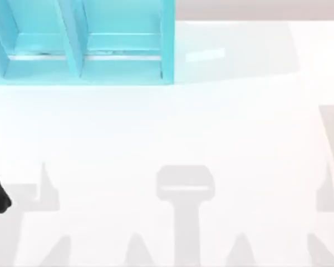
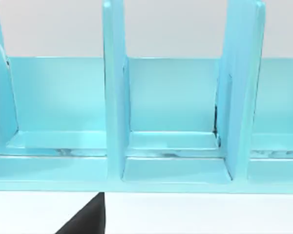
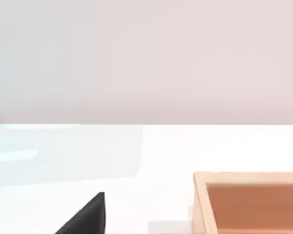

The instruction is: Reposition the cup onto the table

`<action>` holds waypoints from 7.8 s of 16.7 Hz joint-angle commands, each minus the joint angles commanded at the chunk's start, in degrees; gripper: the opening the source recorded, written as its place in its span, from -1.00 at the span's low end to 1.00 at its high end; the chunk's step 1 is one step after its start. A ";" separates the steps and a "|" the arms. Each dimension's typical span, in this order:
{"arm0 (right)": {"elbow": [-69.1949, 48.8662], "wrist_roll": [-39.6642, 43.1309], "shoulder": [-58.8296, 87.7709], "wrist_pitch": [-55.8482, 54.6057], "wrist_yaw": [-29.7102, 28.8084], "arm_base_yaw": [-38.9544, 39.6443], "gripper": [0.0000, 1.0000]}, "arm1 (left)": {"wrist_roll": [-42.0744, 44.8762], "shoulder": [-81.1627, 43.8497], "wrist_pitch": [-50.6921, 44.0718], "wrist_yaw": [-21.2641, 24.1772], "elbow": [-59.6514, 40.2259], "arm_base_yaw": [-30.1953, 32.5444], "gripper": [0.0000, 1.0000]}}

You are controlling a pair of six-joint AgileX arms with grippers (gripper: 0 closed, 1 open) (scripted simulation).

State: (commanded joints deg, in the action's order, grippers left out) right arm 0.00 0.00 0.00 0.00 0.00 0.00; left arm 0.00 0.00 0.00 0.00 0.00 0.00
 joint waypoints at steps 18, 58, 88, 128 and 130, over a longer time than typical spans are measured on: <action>-45.89 25.04 56.66 46.31 0.07 -25.45 1.00 | 0.00 0.00 0.00 0.00 0.00 0.00 1.00; -54.30 39.00 94.96 49.50 0.09 -39.66 0.25 | 0.00 0.00 0.00 0.00 0.00 0.00 1.00; -62.37 19.13 78.34 74.10 0.10 -19.57 -1.00 | 0.00 0.00 0.00 0.00 0.00 0.00 1.00; -105.11 -55.90 125.67 69.02 -0.35 54.78 -1.00 | 0.00 0.00 0.00 0.00 0.00 0.00 1.00; -104.94 -55.92 125.72 68.82 -0.36 54.81 -1.00 | 0.00 0.00 0.00 0.00 0.00 0.00 1.00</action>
State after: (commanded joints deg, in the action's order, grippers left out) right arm -104.94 -55.92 125.72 68.82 -0.36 54.81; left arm 0.00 0.00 0.00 0.00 0.00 0.00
